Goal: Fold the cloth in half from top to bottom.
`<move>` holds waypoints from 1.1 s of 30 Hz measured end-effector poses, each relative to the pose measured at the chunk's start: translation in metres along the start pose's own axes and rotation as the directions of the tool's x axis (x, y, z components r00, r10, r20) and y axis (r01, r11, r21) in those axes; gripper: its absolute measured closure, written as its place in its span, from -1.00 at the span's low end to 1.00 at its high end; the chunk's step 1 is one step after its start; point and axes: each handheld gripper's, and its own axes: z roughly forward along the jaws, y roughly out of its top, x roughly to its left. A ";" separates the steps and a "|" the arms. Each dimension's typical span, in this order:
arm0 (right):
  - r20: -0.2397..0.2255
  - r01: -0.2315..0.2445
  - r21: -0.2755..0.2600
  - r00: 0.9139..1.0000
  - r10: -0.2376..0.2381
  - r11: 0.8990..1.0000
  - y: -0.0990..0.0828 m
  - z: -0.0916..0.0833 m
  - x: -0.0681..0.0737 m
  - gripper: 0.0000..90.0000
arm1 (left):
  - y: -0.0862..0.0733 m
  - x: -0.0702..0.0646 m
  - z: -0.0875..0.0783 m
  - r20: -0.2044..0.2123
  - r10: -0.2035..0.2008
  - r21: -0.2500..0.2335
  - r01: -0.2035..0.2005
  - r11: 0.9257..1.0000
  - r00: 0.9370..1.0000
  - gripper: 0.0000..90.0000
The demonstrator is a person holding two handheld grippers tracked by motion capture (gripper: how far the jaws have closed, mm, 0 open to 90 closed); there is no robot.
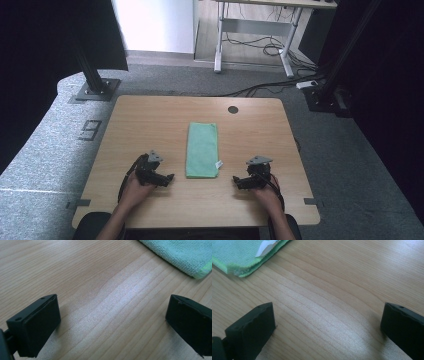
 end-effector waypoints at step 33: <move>-0.043 0.068 -0.005 0.997 -0.069 0.998 0.074 0.046 0.040 -1.00 | 0.063 -0.019 0.048 -0.022 0.067 0.009 -0.067 0.998 0.997 -1.00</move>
